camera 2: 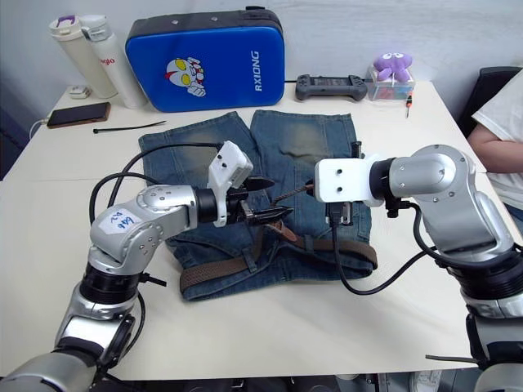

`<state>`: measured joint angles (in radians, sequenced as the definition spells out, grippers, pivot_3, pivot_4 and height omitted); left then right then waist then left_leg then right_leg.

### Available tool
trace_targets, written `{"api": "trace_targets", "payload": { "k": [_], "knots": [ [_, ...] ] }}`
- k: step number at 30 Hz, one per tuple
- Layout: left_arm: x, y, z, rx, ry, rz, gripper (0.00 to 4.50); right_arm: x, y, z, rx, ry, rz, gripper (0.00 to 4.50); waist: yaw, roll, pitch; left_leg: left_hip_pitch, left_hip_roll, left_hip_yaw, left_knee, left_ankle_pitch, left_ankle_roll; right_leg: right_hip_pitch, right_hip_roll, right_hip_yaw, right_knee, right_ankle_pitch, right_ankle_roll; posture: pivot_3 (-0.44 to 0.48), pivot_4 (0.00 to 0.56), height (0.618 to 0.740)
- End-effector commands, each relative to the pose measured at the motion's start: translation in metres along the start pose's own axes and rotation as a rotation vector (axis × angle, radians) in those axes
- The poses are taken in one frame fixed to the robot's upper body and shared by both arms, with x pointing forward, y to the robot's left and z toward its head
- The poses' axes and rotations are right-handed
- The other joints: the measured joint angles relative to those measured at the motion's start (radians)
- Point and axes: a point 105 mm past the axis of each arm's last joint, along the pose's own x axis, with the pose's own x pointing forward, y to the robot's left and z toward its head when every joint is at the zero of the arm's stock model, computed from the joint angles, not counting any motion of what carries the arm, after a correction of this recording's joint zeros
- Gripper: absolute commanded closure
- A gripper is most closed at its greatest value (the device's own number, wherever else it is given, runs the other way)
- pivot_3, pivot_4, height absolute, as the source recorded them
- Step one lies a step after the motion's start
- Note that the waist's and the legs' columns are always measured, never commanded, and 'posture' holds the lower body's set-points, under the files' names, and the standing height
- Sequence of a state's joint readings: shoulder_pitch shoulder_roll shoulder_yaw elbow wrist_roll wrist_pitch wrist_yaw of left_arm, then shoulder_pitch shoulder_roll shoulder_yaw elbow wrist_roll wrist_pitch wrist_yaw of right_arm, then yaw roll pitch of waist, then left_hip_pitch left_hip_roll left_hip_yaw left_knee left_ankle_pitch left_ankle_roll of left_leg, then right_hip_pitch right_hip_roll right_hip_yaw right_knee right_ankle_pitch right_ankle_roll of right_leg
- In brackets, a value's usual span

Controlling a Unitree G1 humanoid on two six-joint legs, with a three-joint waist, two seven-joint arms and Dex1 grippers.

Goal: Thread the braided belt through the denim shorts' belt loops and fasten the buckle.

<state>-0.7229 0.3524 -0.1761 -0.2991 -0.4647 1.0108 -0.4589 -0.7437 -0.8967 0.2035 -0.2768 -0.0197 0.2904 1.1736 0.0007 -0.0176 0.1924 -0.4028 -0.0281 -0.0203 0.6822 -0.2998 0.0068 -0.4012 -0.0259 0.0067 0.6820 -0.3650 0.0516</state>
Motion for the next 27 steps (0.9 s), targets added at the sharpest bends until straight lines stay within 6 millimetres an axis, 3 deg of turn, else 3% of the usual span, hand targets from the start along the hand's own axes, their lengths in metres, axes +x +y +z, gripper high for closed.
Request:
{"api": "trace_targets", "payload": {
  "k": [1,2,5,11,13,16,17,19,24,25,27],
  "knots": [
    [0.0,0.001,0.017,0.021,-0.056,0.021,0.03,-0.007,-0.008,0.012,-0.057,-0.007,-0.04,4.5,0.0,0.0,0.0,0.0,0.0,0.0,0.0,0.0,0.0,0.0,0.0,0.0,0.0,0.0,0.0,0.0,0.15,0.739],
    [0.0,0.0,0.018,0.017,-0.059,0.016,0.03,-0.007,-0.008,0.012,-0.057,-0.007,-0.04,4.5,0.0,0.0,0.0,0.0,0.0,0.0,0.0,0.0,0.0,0.0,0.0,0.0,0.0,0.0,0.0,0.0,0.15,0.739],
    [-0.001,-0.003,0.021,-0.024,-0.08,-0.012,0.85,-0.006,-0.008,0.012,-0.062,-0.004,-0.042,4.5,-0.002,0.0,0.0,0.0,0.0,0.0,0.0,0.0,0.0,0.0,0.0,0.0,0.0,0.0,0.0,0.0,0.15,0.739],
    [-0.002,-0.006,0.019,-0.063,-0.056,-0.044,3.67,-0.005,-0.008,0.013,-0.072,-0.005,-0.047,4.5,0.0,0.0,0.0,0.0,0.0,0.0,0.0,0.0,0.0,0.0,0.0,0.0,0.0,0.0,0.0,0.0,0.15,0.739],
    [-0.003,-0.006,0.019,-0.098,-0.06,-0.056,4.41,-0.005,-0.009,0.015,-0.063,-0.014,-0.059,4.5,-0.001,0.0,0.0,0.0,0.0,0.0,0.0,0.0,0.0,0.0,0.0,0.0,0.0,0.0,0.0,0.0,0.15,0.739],
    [-0.003,-0.002,0.02,-0.171,-0.075,-0.05,4.46,-0.01,-0.012,0.019,0.011,-0.055,-0.072,4.5,-0.001,0.0,0.0,0.0,0.0,0.0,0.0,0.0,0.0,0.0,0.0,0.0,0.0,0.0,0.0,0.0,0.15,0.739],
    [-0.004,0.0,0.02,-0.201,-0.08,-0.045,4.5,-0.014,-0.012,0.021,0.057,-0.073,-0.073,3.55,-0.001,0.0,0.0,0.0,0.0,0.0,0.0,0.0,0.0,0.0,0.0,0.0,0.0,0.0,0.0,0.0,0.15,0.739],
    [-0.005,0.002,0.02,-0.236,-0.084,-0.04,4.5,-0.019,-0.011,0.022,0.111,-0.092,-0.069,2.89,0.0,0.0,0.0,0.0,0.0,0.0,0.0,0.0,0.0,0.0,0.0,0.0,0.0,0.0,0.0,0.0,0.15,0.739],
    [-0.008,0.017,0.006,-0.299,-0.008,0.049,4.5,-0.043,-0.012,0.019,0.262,-0.083,-0.075,0.4,0.002,0.0,0.0,0.0,0.0,0.0,0.0,0.0,0.0,0.0,0.0,0.0,0.0,0.0,0.0,0.0,0.15,0.739],
    [-0.008,0.018,0.007,-0.342,-0.021,0.046,4.5,-0.046,-0.01,0.019,0.315,-0.09,-0.06,0.02,0.002,0.0,0.0,0.0,0.0,0.0,0.0,0.0,0.0,0.0,0.0,0.0,0.0,0.0,0.0,0.0,0.15,0.739],
    [-0.007,0.014,0.012,-0.426,-0.055,0.009,4.5,-0.047,-0.007,0.019,0.433,-0.127,-0.049,0.02,0.001,0.0,0.0,0.0,0.0,0.0,0.0,0.0,0.0,0.0,0.0,0.0,0.0,0.0,0.0,0.0,0.15,0.739]
  ]
}}
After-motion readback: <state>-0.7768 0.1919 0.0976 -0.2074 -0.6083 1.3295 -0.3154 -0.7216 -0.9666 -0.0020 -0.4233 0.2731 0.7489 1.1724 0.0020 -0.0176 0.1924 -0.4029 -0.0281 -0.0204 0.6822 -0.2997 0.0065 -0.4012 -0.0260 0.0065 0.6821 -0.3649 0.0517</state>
